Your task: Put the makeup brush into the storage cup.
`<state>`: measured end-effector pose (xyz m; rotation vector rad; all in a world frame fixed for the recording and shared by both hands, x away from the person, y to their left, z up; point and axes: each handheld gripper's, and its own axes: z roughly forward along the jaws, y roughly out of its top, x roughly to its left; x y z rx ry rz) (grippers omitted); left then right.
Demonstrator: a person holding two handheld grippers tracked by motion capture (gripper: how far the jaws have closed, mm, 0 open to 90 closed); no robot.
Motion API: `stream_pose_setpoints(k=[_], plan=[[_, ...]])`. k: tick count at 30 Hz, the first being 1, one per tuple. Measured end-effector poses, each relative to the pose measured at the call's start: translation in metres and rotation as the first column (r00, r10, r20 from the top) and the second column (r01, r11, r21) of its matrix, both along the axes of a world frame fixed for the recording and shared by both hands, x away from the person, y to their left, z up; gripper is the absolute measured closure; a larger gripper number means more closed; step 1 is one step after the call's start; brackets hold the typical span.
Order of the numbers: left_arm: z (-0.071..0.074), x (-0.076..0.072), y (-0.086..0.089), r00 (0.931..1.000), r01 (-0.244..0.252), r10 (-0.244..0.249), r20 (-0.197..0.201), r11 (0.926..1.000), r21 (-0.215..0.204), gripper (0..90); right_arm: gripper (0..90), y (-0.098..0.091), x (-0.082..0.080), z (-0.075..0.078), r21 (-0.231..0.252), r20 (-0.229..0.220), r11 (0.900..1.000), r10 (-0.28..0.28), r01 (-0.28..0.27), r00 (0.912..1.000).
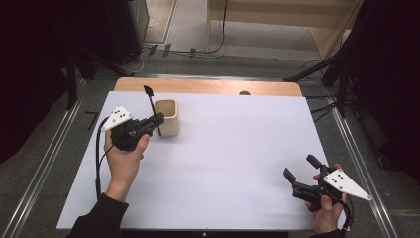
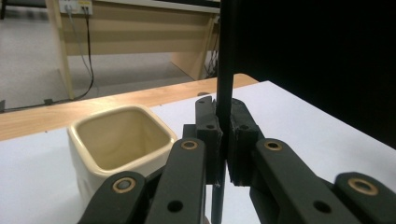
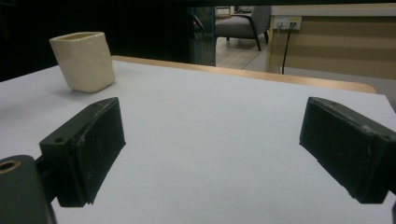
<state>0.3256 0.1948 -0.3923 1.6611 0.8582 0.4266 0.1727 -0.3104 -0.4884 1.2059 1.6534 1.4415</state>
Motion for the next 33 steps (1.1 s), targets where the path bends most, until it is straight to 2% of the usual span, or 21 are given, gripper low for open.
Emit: stream_pose_setpoints(k=[6, 8, 21, 30, 33], plan=[[0.004, 0.012, -0.001, 0.9994, -0.023, 0.023, 0.024, 0.9997, 0.006, 86.6, 8.1, 0.001, 0.001, -0.001, 0.004, -0.009, 1.0000, 0.002, -0.002, 1.0000], [0.007, 0.019, -0.001, 0.9986, -0.045, 0.045, 0.028, 0.9990, 0.003, 86.6, 8.5, 0.002, 0.001, -0.001, 0.004, -0.010, 1.0000, 0.001, -0.001, 1.0000], [0.016, 0.044, -0.004, 0.9950, -0.084, 0.084, 0.053, 0.9964, 0.003, 86.6, 11.6, 0.001, 0.001, -0.001, 0.006, -0.009, 1.0000, 0.000, 0.000, 1.0000], [0.010, 0.059, -0.002, 0.9918, -0.111, 0.111, 0.063, 0.9938, -0.004, 86.5, 12.6, 0.002, 0.002, -0.002, 0.005, -0.011, 1.0000, -0.004, 0.004, 0.9999], [0.006, 0.065, -0.001, 0.9906, -0.126, 0.126, 0.053, 0.9920, -0.008, 86.4, 12.9, 0.002, 0.002, -0.002, 0.001, -0.012, 1.0000, -0.005, 0.005, 0.9999]])
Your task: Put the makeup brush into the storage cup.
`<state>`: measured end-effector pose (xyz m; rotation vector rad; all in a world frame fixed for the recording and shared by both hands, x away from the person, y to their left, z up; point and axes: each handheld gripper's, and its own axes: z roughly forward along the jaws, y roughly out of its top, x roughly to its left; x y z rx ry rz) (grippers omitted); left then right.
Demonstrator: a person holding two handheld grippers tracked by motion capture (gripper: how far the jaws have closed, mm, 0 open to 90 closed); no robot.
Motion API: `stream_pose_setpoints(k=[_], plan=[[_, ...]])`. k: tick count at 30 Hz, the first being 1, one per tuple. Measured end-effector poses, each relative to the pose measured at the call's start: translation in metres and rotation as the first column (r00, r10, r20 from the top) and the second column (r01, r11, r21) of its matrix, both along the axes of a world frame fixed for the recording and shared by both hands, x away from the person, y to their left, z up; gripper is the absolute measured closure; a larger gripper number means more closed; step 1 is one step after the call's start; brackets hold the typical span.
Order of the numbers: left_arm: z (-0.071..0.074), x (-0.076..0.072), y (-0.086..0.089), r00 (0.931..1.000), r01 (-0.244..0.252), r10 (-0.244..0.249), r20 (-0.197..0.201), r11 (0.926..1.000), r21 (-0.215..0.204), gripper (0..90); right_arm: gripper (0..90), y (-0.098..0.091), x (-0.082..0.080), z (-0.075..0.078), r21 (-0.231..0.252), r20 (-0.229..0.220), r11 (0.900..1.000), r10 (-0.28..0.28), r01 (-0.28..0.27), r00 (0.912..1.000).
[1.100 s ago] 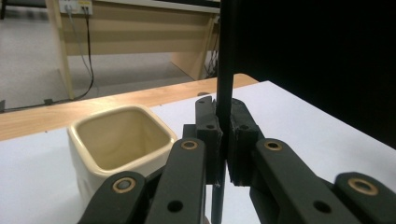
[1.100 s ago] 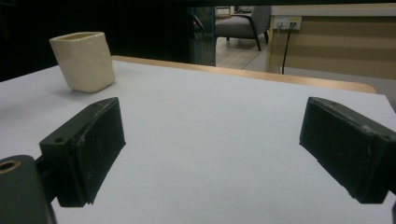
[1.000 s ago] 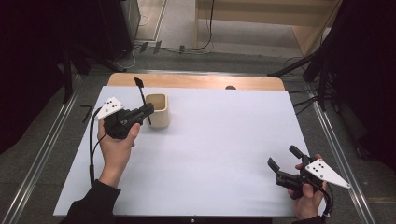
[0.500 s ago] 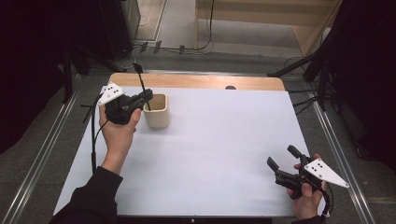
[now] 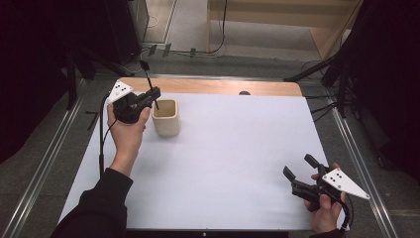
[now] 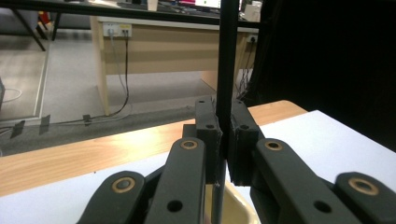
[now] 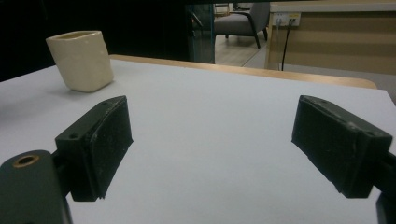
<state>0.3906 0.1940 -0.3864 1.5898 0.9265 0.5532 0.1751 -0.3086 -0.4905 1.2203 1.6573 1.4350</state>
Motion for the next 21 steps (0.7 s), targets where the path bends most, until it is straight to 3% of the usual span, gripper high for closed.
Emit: stream_pose_setpoints(k=[2, 8, 13, 21], plan=[[-0.003, 0.003, 0.000, 0.9999, 0.000, 0.000, -0.013, 1.0000, -0.008, 86.4, 13.0, 0.001, 0.000, 0.000, 0.000, -0.001, 1.0000, -0.001, 0.001, 1.0000], [-0.012, 0.009, -0.005, 0.9999, 0.001, 0.000, -0.017, 0.9998, 0.018, 86.3, 13.3, 0.001, 0.000, 0.000, -0.001, -0.001, 1.0000, -0.003, 0.003, 1.0000], [-0.019, 0.012, -0.009, 0.9990, 0.001, 0.001, -0.045, 0.9991, 0.043, 86.2, 13.3, 0.001, 0.000, 0.000, -0.002, 0.002, 1.0000, -0.001, 0.001, 1.0000], [-0.030, 0.014, -0.012, 0.9978, 0.000, 0.003, -0.067, 0.9987, 0.052, 86.2, 13.4, 0.001, 0.000, 0.000, 0.000, -0.001, 1.0000, -0.002, 0.002, 1.0000]])
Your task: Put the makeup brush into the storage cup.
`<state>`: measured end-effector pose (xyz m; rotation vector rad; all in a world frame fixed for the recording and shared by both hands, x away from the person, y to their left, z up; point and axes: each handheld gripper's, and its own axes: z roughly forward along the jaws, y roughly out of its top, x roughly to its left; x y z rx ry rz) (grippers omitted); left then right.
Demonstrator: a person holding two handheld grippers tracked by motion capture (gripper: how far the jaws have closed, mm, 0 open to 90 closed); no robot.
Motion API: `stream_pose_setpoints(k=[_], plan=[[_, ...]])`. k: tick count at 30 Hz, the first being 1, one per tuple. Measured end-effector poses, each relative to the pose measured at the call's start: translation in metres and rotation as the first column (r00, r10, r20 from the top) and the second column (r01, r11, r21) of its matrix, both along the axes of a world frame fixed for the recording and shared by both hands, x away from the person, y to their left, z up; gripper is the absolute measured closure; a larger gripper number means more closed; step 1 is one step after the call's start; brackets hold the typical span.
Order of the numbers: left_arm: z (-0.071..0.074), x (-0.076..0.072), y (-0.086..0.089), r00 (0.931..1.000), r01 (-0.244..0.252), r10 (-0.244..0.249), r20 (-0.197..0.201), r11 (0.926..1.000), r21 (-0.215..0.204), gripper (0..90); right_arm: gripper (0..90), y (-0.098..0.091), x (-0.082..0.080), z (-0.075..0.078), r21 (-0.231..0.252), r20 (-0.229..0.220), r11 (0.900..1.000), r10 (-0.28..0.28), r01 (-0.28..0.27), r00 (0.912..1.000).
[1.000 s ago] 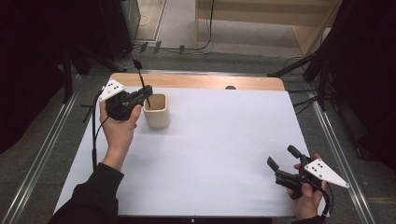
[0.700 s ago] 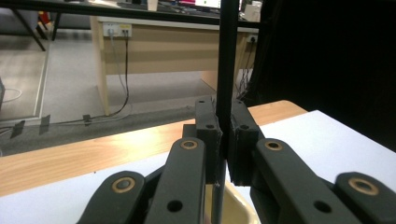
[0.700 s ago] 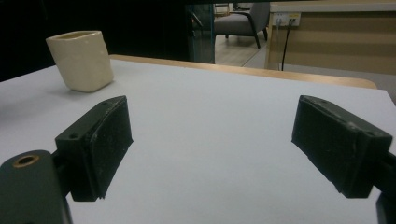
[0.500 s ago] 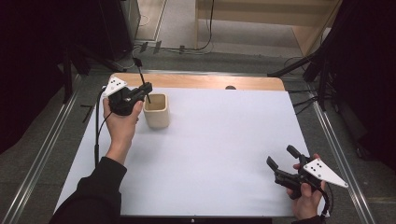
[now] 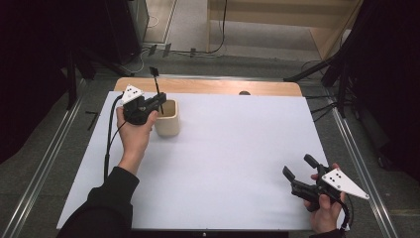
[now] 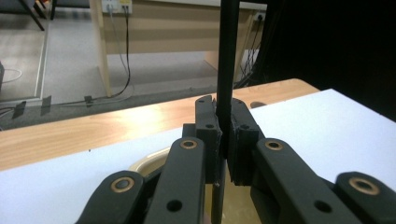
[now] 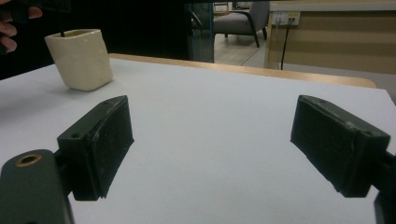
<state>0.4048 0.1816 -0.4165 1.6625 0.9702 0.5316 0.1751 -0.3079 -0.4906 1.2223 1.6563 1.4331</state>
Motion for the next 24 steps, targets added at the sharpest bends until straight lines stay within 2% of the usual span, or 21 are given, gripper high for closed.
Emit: stream_pose_setpoints(k=[12, 17, 20, 24], plan=[[-0.015, 0.002, -0.002, 0.9990, 0.004, -0.002, -0.044, 0.9996, 0.029, 86.2, 13.4, 0.000, 0.000, -0.001, -0.001, -0.005, 1.0000, 0.000, 0.000, 1.0000], [-0.018, 0.002, -0.004, 0.9985, 0.007, -0.004, -0.055, 0.9992, 0.040, 86.2, 13.4, 0.000, 0.000, -0.001, 0.000, -0.006, 1.0000, 0.000, 0.000, 1.0000], [-0.019, 0.002, -0.005, 0.9964, 0.013, -0.009, -0.084, 0.9991, 0.039, 86.2, 13.4, 0.000, 0.001, -0.001, 0.002, -0.005, 1.0000, -0.001, 0.001, 1.0000], [-0.021, 0.003, -0.005, 0.9953, 0.013, -0.009, -0.096, 0.9987, 0.048, 86.3, 13.4, -0.001, 0.001, -0.001, 0.004, -0.006, 1.0000, -0.001, 0.001, 1.0000]])
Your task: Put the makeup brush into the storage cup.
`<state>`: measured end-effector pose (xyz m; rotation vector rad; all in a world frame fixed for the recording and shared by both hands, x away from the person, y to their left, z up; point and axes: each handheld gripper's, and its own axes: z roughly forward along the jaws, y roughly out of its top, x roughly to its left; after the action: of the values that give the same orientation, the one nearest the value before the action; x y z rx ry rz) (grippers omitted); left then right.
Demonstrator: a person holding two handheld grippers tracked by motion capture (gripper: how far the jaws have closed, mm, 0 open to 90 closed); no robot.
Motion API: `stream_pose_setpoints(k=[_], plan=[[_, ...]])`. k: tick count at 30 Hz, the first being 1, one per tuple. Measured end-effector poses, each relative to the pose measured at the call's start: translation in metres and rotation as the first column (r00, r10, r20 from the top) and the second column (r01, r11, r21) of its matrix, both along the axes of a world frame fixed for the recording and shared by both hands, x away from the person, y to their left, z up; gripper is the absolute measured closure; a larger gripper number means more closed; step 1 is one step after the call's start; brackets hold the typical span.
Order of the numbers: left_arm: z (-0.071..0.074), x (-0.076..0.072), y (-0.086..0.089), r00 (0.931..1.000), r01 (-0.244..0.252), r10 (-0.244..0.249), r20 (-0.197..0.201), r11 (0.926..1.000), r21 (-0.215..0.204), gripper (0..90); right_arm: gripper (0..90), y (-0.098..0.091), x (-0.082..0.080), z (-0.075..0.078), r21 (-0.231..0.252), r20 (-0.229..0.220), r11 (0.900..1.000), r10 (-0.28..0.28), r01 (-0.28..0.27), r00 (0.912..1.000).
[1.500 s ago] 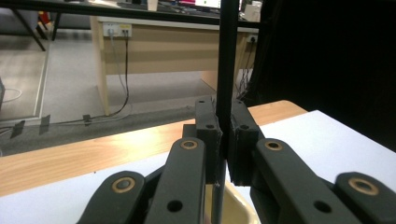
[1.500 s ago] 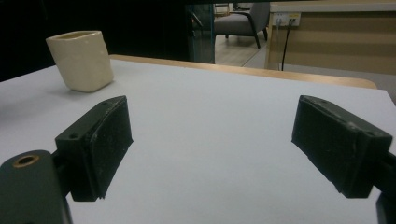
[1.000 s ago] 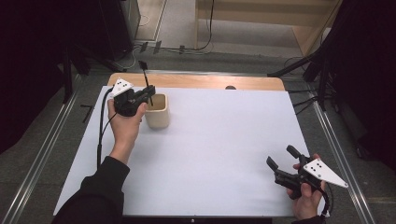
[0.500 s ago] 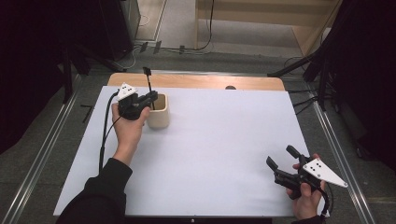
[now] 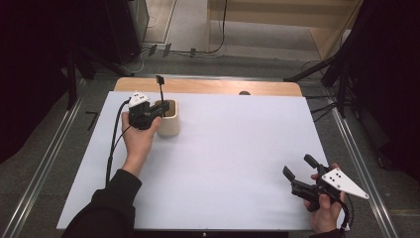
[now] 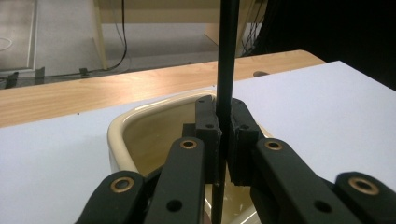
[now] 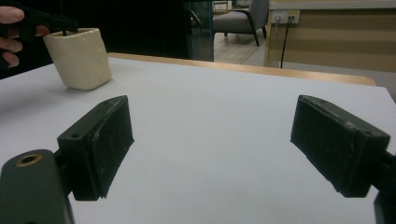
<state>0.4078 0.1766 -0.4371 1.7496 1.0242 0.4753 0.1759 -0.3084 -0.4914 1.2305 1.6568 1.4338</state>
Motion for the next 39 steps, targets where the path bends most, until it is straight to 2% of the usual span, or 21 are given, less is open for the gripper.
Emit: stream_pose_setpoints(k=[7, 11, 12, 17, 21, 24, 26, 32, 35, 37, 39], plan=[[0.000, 0.001, 0.000, 0.9999, -0.004, 0.003, -0.012, 1.0000, -0.009, 85.9, 13.4, -0.001, 0.000, 0.000, 0.000, -0.002, 1.0000, -0.001, 0.001, 1.0000], [0.000, 0.001, 0.001, 0.9997, 0.010, -0.011, -0.022, 0.9995, -0.028, 75.9, 13.4, -0.001, 0.000, 0.000, 0.001, -0.004, 1.0000, 0.000, 0.000, 1.0000], [0.001, 0.000, 0.002, 0.9993, 0.025, -0.026, -0.027, 0.9987, -0.044, 73.0, 13.4, -0.001, 0.000, -0.001, 0.005, -0.004, 1.0000, 0.000, 0.000, 1.0000], [0.005, -0.002, 0.006, 0.9987, 0.029, -0.031, -0.040, 0.9981, -0.055, 64.9, 13.4, -0.002, 0.001, -0.001, 0.006, -0.006, 1.0000, -0.002, 0.002, 1.0000], [0.013, -0.008, 0.011, 0.9987, 0.042, -0.044, -0.026, 0.9975, -0.057, 57.9, 13.4, -0.001, 0.001, -0.001, 0.005, -0.006, 1.0000, -0.002, 0.002, 1.0000], [0.019, -0.015, 0.015, 0.9984, 0.055, -0.055, 0.010, 0.9959, -0.071, 56.2, 13.4, -0.001, 0.001, -0.001, 0.007, -0.006, 1.0000, -0.003, 0.003, 1.0000], [0.023, -0.019, 0.017, 0.9983, 0.053, -0.051, 0.029, 0.9951, -0.083, 51.5, 13.4, -0.001, 0.001, -0.001, 0.010, -0.005, 0.9999, -0.002, 0.002, 1.0000], [0.026, -0.027, 0.025, 0.9983, 0.045, -0.041, 0.042, 0.9951, -0.088, 33.0, 13.4, 0.000, 0.000, -0.001, 0.006, -0.005, 1.0000, -0.001, 0.001, 1.0000], [0.025, -0.031, 0.029, 0.9983, 0.045, -0.041, 0.042, 0.9946, -0.093, 23.0, 13.4, -0.001, 0.000, -0.001, 0.003, -0.002, 1.0000, -0.002, 0.002, 1.0000], [0.025, -0.032, 0.032, 0.9988, 0.035, -0.031, 0.038, 0.9949, -0.095, 13.3, 13.4, -0.001, 0.000, -0.001, 0.004, -0.004, 1.0000, -0.002, 0.002, 1.0000], [0.025, -0.034, 0.035, 0.9989, 0.035, -0.031, 0.034, 0.9944, -0.100, 9.9, 13.4, 0.000, 0.000, -0.001, 0.003, -0.003, 1.0000, -0.003, 0.003, 1.0000]])
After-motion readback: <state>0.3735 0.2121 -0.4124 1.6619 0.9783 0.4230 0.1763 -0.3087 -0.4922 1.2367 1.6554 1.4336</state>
